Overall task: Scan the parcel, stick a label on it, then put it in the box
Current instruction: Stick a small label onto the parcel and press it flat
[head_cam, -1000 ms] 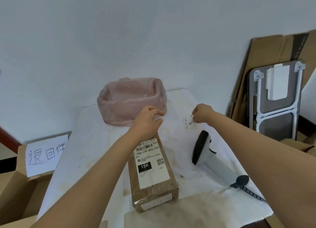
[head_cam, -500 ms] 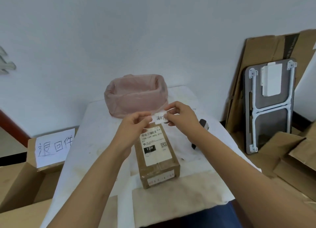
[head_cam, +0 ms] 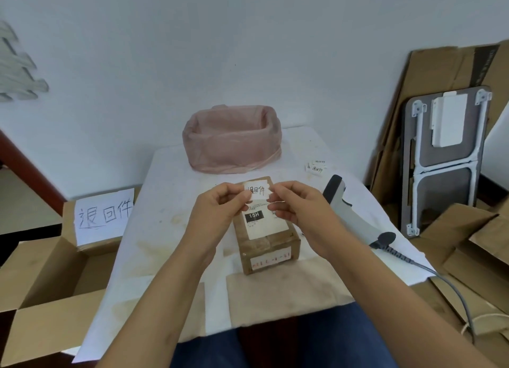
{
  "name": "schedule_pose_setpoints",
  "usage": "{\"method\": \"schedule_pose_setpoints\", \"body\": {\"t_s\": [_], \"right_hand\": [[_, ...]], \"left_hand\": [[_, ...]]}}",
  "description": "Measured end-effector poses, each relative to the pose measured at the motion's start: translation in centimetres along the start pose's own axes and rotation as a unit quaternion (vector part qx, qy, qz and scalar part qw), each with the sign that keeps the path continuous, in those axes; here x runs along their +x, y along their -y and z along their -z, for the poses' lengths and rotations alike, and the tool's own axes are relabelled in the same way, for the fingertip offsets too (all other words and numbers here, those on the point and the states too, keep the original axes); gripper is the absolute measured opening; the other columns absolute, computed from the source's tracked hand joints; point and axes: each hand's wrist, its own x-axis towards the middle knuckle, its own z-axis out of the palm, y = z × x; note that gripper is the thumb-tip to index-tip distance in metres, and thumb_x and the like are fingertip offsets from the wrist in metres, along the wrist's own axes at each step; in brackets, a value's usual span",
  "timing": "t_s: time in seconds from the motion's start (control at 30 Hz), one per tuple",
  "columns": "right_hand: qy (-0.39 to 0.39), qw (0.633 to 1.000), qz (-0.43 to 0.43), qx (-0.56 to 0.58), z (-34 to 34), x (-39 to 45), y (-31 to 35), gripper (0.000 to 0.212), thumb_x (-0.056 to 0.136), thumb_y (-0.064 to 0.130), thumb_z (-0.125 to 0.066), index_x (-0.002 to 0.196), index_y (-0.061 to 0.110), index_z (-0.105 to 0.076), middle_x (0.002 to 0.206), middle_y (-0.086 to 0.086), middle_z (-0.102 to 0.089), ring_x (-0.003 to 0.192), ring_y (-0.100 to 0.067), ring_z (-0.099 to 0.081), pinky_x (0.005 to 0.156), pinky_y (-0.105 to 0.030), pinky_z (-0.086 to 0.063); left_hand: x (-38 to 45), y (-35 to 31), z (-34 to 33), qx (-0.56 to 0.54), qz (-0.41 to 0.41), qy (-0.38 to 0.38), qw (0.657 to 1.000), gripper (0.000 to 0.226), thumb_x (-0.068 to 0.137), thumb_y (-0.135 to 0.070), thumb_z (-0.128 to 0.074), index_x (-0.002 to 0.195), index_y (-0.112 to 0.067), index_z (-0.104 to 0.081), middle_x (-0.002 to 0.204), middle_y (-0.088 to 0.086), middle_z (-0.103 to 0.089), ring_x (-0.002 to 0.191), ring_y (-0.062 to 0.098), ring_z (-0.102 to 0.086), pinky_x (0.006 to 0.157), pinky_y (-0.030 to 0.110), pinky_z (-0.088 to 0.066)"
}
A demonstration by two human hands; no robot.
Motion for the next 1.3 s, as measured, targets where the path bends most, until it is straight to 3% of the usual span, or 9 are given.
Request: {"method": "schedule_pose_setpoints", "body": {"t_s": [0.07, 0.23, 0.43, 0.53, 0.63, 0.67, 0.83, 0.97, 1.3], "right_hand": [[0.006, 1.000, -0.009, -0.001, -0.1, -0.4, -0.4, 0.018, 0.093, 0.023, -0.063, 0.098, 0.009, -0.072, 0.080, 0.001, -0.073, 0.075, -0.010, -0.068, 0.069, -0.020, -0.054], [0.015, 1.000, 0.001, -0.025, -0.3, -0.8, -0.6, 0.014, 0.089, 0.024, -0.068, 0.092, 0.011, -0.072, 0.080, 0.001, -0.073, 0.077, -0.010, -0.068, 0.071, -0.022, -0.053], [0.003, 0.999, 0.012, -0.051, -0.3, -1.1, -0.8, 0.012, 0.089, 0.019, -0.068, 0.091, 0.008, -0.074, 0.077, -0.001, -0.073, 0.074, -0.008, -0.067, 0.068, -0.019, -0.051], [-0.010, 0.998, 0.007, -0.057, -0.3, -1.3, -1.1, 0.013, 0.089, 0.020, -0.068, 0.089, 0.008, -0.073, 0.073, 0.002, -0.072, 0.070, -0.007, -0.065, 0.065, -0.016, -0.051], [-0.019, 0.998, 0.005, -0.055, -0.3, -1.5, -1.4, 0.012, 0.090, 0.019, -0.067, 0.088, 0.008, -0.073, 0.071, 0.005, -0.071, 0.069, -0.006, -0.064, 0.063, -0.015, -0.050], [-0.016, 0.998, 0.004, -0.053, -0.4, -1.6, -1.5, 0.013, 0.090, 0.018, -0.066, 0.089, 0.007, -0.073, 0.071, 0.005, -0.070, 0.068, -0.006, -0.064, 0.064, -0.015, -0.051], [0.011, 0.999, 0.009, -0.035, -0.5, -1.9, -1.8, 0.014, 0.093, 0.018, -0.064, 0.088, 0.014, -0.075, 0.078, 0.002, -0.074, 0.071, -0.005, -0.066, 0.072, -0.022, -0.050], [0.017, 0.999, 0.015, -0.022, -0.3, -2.0, -1.9, 0.016, 0.094, 0.018, -0.062, 0.088, 0.015, -0.077, 0.081, 0.000, -0.074, 0.076, -0.009, -0.067, 0.076, -0.025, -0.050], [0.029, 0.999, 0.013, 0.000, -0.4, -2.2, -2.0, 0.017, 0.093, 0.021, -0.062, 0.091, 0.011, -0.076, 0.082, -0.002, -0.073, 0.077, -0.009, -0.067, 0.075, -0.026, -0.050]], "left_hand": [[-0.2, 0.0, 0.0, 0.029, -0.023, -0.019, 0.999, 0.007, 0.087, -0.021, -0.072, 0.090, -0.016, -0.075, 0.091, 0.005, -0.078, 0.081, 0.014, -0.071, 0.082, 0.026, -0.055], [-0.5, -0.2, -0.3, 0.095, -0.056, -0.038, 0.993, 0.008, 0.087, -0.025, -0.072, 0.092, -0.020, -0.074, 0.083, -0.002, -0.076, 0.073, 0.000, -0.068, 0.066, 0.011, -0.049], [-0.9, 0.1, -0.9, 0.160, -0.105, -0.053, 0.980, 0.013, 0.088, -0.025, -0.071, 0.100, -0.026, -0.071, 0.091, -0.011, -0.072, 0.081, 0.002, -0.067, 0.075, 0.019, -0.052], [-1.4, 0.6, -1.0, 0.290, -0.265, -0.121, 0.912, 0.025, 0.089, -0.023, -0.069, 0.112, -0.028, -0.063, 0.100, -0.015, -0.055, 0.086, 0.001, -0.058, 0.084, 0.020, -0.042], [-1.7, 1.5, -1.1, 0.413, -0.410, -0.155, 0.798, 0.013, 0.090, -0.022, -0.067, 0.102, -0.024, -0.070, 0.100, -0.007, -0.061, 0.091, 0.009, -0.057, 0.091, 0.032, -0.030], [-1.8, 1.9, -1.2, 0.438, -0.426, -0.146, 0.778, 0.011, 0.090, -0.023, -0.067, 0.100, -0.025, -0.072, 0.100, -0.006, -0.064, 0.094, 0.010, -0.056, 0.092, 0.034, -0.029], [-1.8, 3.1, -1.5, 0.428, -0.361, -0.108, 0.821, 0.013, 0.088, -0.036, -0.066, 0.098, -0.031, -0.073, 0.101, -0.013, -0.068, 0.099, 0.006, -0.054, 0.094, 0.032, -0.024], [-1.8, 3.3, -1.5, 0.415, -0.346, -0.102, 0.835, 0.016, 0.088, -0.038, -0.063, 0.099, -0.032, -0.073, 0.101, -0.015, -0.069, 0.097, 0.003, -0.055, 0.094, 0.031, -0.024], [-1.9, 3.4, -1.4, 0.409, -0.359, -0.097, 0.833, 0.016, 0.088, -0.033, -0.063, 0.100, -0.029, -0.073, 0.100, -0.012, -0.070, 0.099, 0.006, -0.054, 0.094, 0.035, -0.028]]}}
